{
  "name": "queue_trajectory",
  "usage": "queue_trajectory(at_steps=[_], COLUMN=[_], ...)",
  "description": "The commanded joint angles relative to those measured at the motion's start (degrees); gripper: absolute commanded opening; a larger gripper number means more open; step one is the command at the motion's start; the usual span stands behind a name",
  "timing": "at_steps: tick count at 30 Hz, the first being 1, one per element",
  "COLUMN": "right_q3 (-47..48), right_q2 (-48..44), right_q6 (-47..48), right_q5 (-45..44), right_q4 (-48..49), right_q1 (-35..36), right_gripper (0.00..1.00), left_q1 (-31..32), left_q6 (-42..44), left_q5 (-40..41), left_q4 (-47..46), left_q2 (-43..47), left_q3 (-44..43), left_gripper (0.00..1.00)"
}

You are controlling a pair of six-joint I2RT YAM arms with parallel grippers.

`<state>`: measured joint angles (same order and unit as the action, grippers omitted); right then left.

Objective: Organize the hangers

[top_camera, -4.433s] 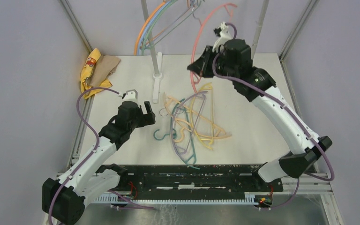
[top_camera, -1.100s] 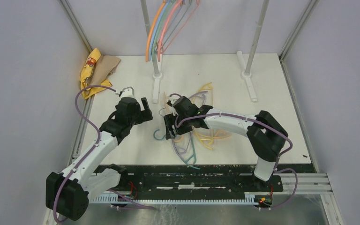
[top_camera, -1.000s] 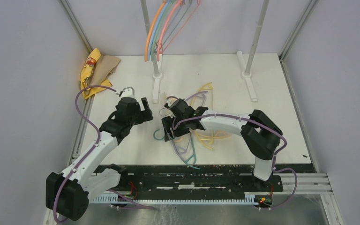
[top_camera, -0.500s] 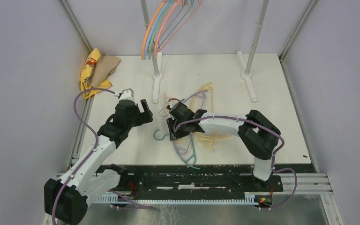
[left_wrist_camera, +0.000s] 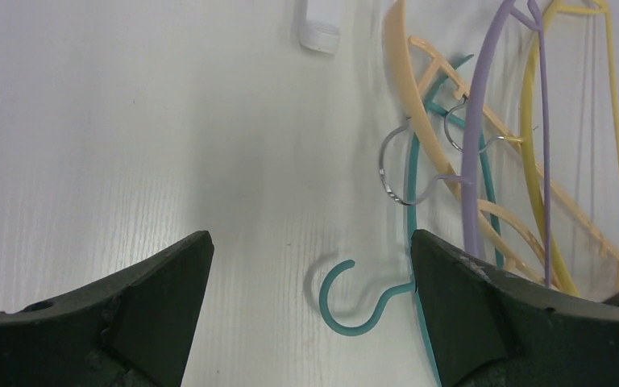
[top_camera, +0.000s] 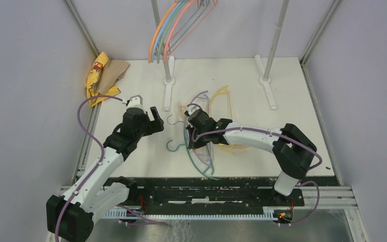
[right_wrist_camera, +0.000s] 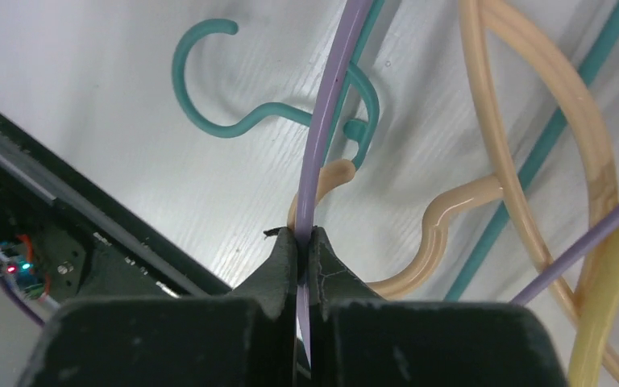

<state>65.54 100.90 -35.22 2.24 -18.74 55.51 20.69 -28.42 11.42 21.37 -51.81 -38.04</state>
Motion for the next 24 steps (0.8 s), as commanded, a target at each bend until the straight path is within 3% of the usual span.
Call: queue_trajectory(at_steps=[1,7,11,15,19,24], right_q3=[-0.74,-2.55,-3.83,-3.44,3.72,16.0], right_q2=[-11.52,-25.29,-31.18,-32.96,-32.34,-25.38], right_q6=[-1.25,-2.12,-6.2,-10.76,-8.31,-11.55], right_q5=[-1.83,-7.82,-0.71,5.39,3.02,7.46], right_q4=[-1.46,-6.19,-1.32,4.15,5.1,13.0], right_q1=[0.03,-0.24,-4.12,-8.07,-11.63,-21.01], right_gripper=[0.01,0.01,0.01,0.01,0.01,0.01], left_q1=[-0.3,-0.3,-0.32,-0.32,-0.3,-0.3], left_q6=[-1.4,-1.11,-1.02,-0.93,-0.84,-1.08], left_q5=[-0.15,0.01,-0.42,-0.93,-1.13,-1.6], left_q4=[-0.19,-0.1,-0.52,-0.54,-0.31,-0.05], left_q2=[0.96,1.65,1.6,1.83,2.57,3.49], left_q3=[-1.13,-1.16,-0.86,-0.64,-0.62,-0.89], left_gripper=[0.99,0.99,0.99,0.99,0.99,0.99])
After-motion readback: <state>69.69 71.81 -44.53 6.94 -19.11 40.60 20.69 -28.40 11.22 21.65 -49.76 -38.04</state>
